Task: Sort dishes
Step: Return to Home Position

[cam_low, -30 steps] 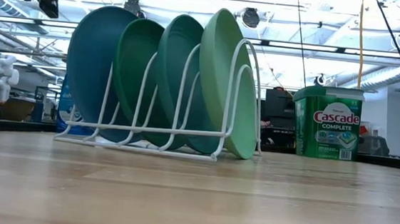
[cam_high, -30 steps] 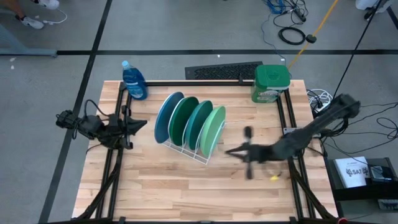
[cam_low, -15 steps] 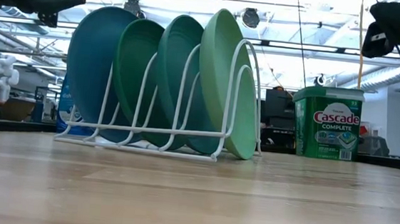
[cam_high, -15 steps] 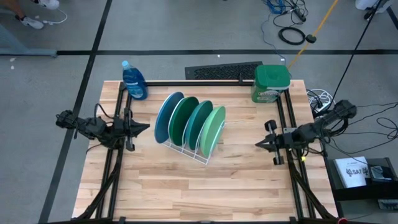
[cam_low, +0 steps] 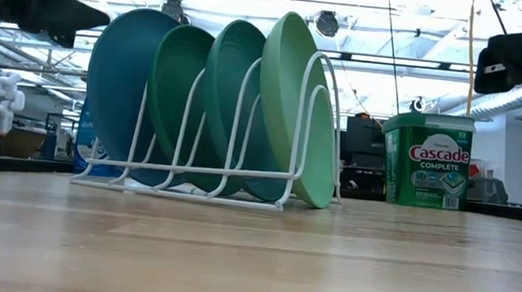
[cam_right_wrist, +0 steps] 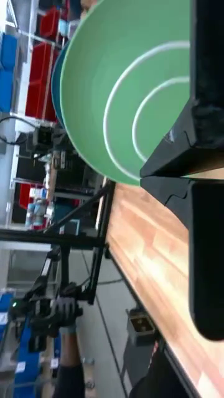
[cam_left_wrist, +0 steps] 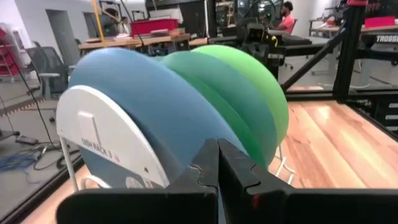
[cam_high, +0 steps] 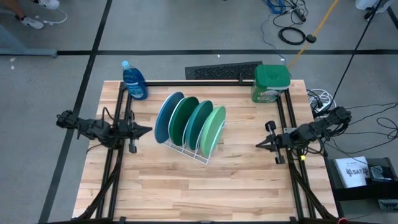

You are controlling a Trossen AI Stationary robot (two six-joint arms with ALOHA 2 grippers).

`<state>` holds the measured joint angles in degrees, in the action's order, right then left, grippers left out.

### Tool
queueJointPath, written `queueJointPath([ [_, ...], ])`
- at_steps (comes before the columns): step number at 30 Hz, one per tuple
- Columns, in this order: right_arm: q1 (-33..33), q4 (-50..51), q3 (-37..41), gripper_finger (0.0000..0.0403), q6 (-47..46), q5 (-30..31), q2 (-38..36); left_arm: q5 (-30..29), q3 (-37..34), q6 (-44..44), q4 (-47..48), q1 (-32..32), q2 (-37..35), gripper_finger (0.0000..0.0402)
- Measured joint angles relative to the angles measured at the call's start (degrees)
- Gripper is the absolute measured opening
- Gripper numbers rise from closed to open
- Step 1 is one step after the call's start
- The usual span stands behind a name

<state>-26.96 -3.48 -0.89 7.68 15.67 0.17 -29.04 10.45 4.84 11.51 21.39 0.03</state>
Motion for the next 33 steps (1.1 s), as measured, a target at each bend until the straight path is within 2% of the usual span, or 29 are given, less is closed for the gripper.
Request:
queueJointPath([
  [7,0.0,0.4,0.0,0.0000,-4.2,-2.6,0.3,0.0,-1.4,-0.1,-0.4,0.0,0.0,0.0000],
  [15,0.0,0.4,0.0,0.0005,-4.9,-2.4,0.5,-1.6,-1.5,-5.2,0.9,0.0,0.3,0.0000],
  [19,0.0,0.4,0.0,0.0005,-4.9,-2.3,0.5,-2.9,-1.5,-12.7,3.9,0.0,0.3,0.0000],
  [26,0.0,0.5,0.0,0.0006,-4.9,-2.3,0.5,-4.3,-1.5,-38.7,17.6,0.0,0.4,0.0000],
  [30,0.0,0.4,0.0,0.0006,-4.9,-2.3,0.5,-7.0,-1.4,-42.0,17.9,0.0,1.6,0.0000],
  [33,0.0,0.4,0.0,0.0006,-4.9,-2.3,0.5,-7.6,-2.1,-38.7,14.0,0.0,1.7,0.0000],
])
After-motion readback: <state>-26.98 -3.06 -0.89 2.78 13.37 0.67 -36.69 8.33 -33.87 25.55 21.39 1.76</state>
